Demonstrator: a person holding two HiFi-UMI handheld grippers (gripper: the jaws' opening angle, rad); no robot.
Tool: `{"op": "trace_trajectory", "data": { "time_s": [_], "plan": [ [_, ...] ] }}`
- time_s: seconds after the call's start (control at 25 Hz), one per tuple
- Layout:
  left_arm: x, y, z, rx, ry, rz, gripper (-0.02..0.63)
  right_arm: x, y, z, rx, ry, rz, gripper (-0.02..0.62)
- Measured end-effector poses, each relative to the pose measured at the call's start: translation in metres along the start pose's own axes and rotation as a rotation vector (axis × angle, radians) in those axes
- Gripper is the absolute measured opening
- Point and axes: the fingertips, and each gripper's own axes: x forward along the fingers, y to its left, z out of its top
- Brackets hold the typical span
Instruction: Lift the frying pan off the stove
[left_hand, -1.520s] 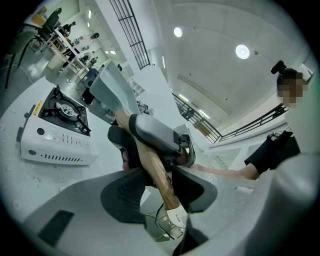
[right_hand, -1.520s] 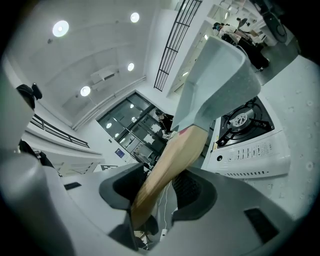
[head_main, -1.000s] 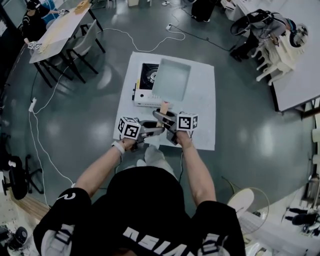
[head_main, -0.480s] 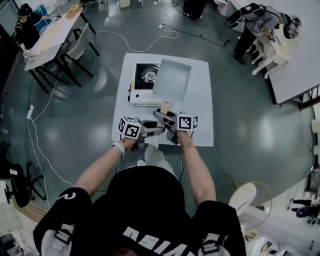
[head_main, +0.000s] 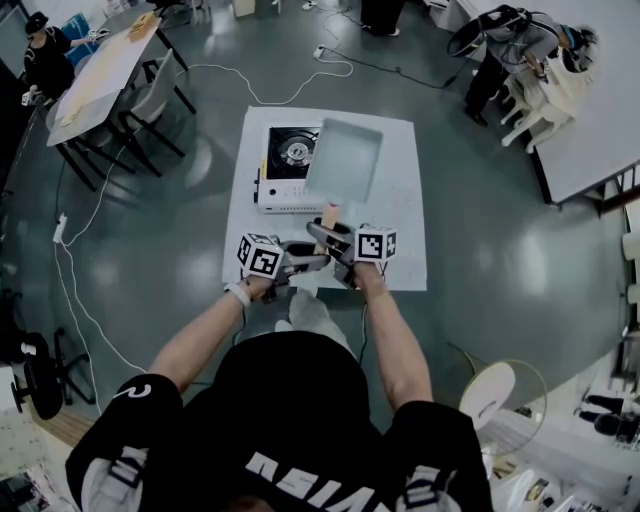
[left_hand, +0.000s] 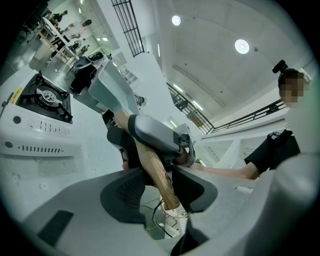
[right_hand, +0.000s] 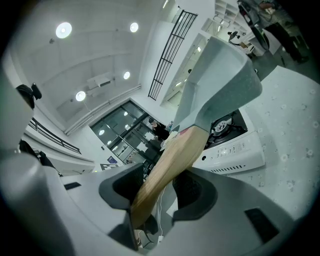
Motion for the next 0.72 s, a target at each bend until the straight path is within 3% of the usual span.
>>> {"op": "trace_trajectory", "data": {
  "time_s": [0.72],
  "plan": [
    [0.0000, -0.0001, 0.0009, 0.003, 0.013, 0.000, 0.162, -0.0005, 0.0002, 0.0010, 0.001, -0.008, -0.002, 0.178]
  ]
}}
